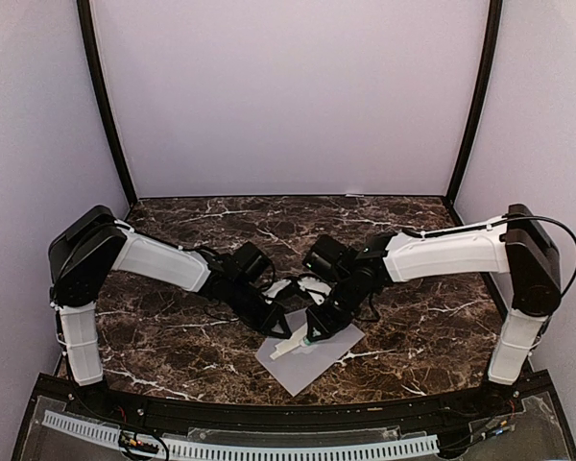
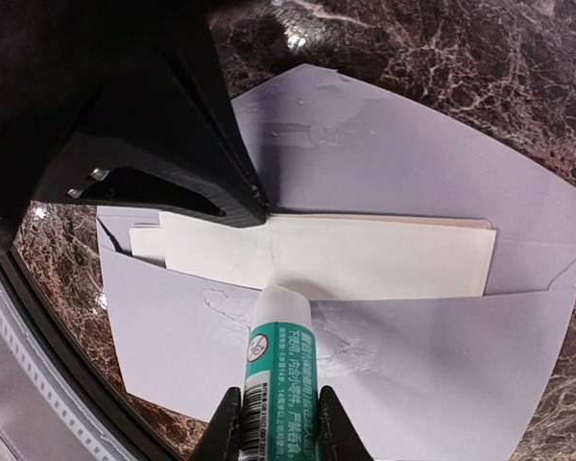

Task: Place the letter into the envelope and seal it
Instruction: Paint the envelope at the center of the board.

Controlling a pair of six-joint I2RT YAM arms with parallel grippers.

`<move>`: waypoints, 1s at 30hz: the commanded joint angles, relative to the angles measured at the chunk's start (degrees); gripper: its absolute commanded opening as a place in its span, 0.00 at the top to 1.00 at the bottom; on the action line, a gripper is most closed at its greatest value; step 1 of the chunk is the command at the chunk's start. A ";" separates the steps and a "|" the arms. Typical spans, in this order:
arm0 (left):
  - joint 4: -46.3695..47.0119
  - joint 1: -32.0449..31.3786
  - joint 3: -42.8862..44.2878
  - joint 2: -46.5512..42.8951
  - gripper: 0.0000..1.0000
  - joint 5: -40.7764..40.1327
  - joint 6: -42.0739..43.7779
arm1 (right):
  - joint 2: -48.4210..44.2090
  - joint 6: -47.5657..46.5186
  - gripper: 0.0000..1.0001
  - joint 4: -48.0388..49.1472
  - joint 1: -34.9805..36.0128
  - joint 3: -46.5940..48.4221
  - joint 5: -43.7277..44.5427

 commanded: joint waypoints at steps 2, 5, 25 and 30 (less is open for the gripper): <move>-0.92 -0.39 0.56 0.81 1.00 -1.36 0.10 | -1.05 2.38 1.00 -0.03 1.72 -2.37 -5.17; -1.08 -0.39 0.41 0.82 1.00 -1.65 0.30 | -2.20 3.77 1.00 0.41 1.74 -2.60 -3.63; 6.16 6.58 -2.97 -13.42 0.79 -3.97 2.13 | -30.07 11.96 1.00 24.94 -9.61 -19.93 -6.22; 12.63 11.08 -4.40 -22.11 0.44 -0.98 -1.64 | -33.05 13.00 1.00 40.50 -12.93 -25.20 -24.02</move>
